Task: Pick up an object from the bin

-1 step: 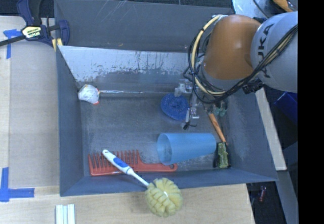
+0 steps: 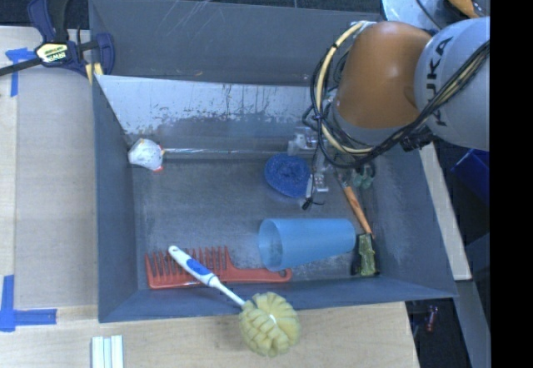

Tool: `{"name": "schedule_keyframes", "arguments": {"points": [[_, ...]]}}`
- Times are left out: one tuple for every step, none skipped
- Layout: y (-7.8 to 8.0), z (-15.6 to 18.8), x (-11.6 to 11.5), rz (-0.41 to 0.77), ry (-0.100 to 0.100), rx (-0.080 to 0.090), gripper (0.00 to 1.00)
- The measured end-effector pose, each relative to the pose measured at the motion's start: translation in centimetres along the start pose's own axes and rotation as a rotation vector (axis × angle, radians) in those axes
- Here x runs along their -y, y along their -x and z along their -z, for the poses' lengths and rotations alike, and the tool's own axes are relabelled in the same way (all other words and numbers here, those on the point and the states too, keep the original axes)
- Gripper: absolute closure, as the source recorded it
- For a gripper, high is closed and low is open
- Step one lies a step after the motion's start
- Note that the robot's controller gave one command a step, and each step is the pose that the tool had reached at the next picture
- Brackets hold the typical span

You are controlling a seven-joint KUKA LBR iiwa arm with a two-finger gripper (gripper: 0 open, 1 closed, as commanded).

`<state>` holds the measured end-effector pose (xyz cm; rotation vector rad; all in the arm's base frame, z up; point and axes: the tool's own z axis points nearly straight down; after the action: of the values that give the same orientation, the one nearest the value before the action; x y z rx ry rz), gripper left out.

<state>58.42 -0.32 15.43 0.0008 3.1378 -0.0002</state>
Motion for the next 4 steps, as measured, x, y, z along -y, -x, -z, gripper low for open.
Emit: {"name": "schedule_keyframes", "arguments": {"points": [[3.8,-8.5,2.6,-0.062,0.001,-0.007,0.00],[2.1,-8.3,0.1,-0.345,0.002,0.010,0.00],[1.1,-8.3,-1.5,-0.338,0.000,-0.003,0.00],[2.0,-8.2,-0.1,-0.345,0.002,0.014,0.00]]}}
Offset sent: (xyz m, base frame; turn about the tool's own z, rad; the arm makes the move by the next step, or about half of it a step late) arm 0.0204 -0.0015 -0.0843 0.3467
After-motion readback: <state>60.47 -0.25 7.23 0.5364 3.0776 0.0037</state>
